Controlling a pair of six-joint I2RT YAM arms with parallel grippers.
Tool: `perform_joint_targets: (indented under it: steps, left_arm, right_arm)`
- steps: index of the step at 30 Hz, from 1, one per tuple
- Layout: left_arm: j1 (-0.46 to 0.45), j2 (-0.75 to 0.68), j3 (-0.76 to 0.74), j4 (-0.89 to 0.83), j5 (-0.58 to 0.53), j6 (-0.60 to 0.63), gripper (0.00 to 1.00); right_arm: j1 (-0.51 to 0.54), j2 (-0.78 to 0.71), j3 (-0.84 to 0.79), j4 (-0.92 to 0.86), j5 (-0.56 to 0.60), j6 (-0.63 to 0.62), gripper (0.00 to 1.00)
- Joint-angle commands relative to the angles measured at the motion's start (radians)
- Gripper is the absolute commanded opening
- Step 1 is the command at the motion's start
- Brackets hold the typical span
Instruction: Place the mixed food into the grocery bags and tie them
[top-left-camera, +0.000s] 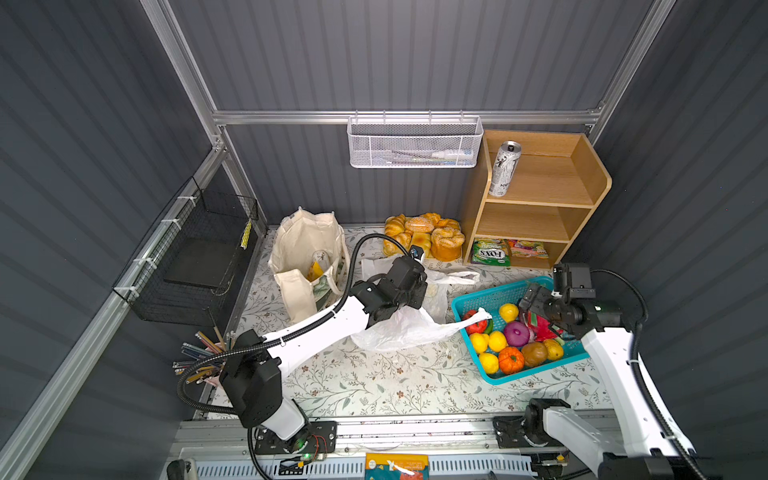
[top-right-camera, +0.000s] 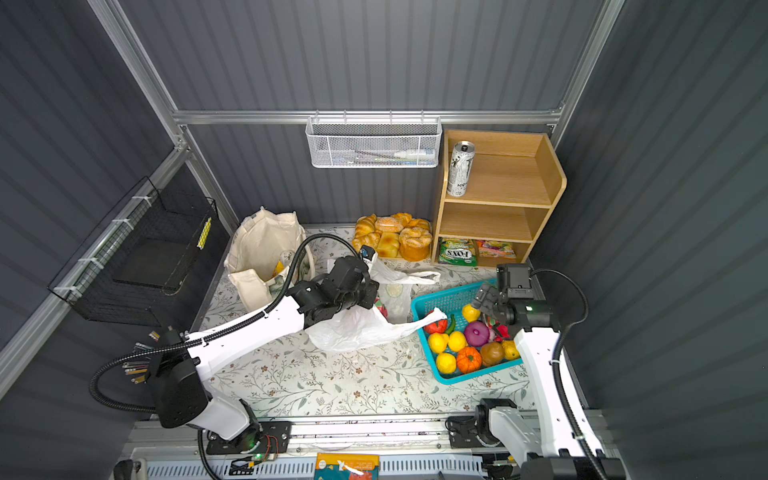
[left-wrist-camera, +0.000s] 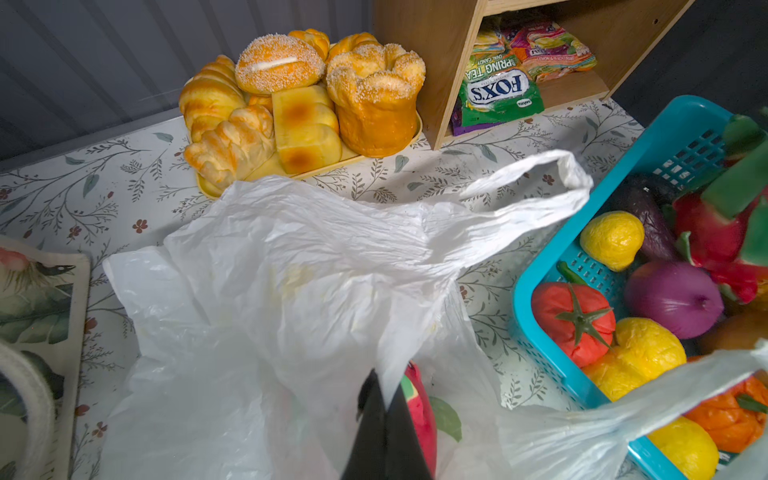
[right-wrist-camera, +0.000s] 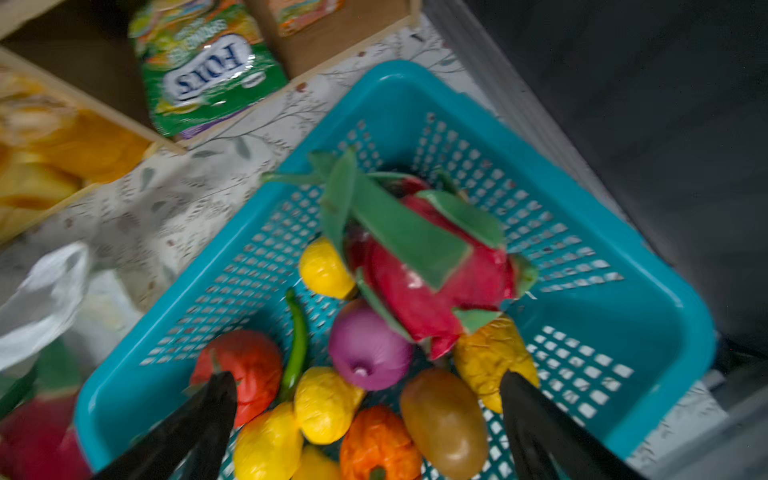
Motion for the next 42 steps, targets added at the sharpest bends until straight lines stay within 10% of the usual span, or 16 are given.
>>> perform_joint_targets:
  steps: [1,19,26,35,42]
  left_arm:
    - [0.002,-0.043,-0.014,0.005,0.000,0.026,0.00]
    - [0.001,-0.061,-0.027,0.006,0.077,0.062,0.00]
    - [0.001,-0.073,-0.034,-0.007,0.091,0.095,0.00]
    - [0.001,-0.085,-0.050,-0.021,0.087,0.109,0.00]
    - [0.002,-0.085,-0.055,-0.030,0.084,0.102,0.00]
  right_arm:
    - [-0.043,0.054,0.018,-0.012,0.116,-0.047,0.99]
    - [-0.103,0.327,-0.074,0.189,-0.096,0.011,0.94]
    - [-0.129,0.188,-0.139,0.240,-0.173,0.007,0.67]
    - [-0.145,-0.109,-0.118,0.290,-0.180,0.055,0.58]
    - [-0.146,-0.016,-0.067,0.190,-0.222,0.040,0.99]
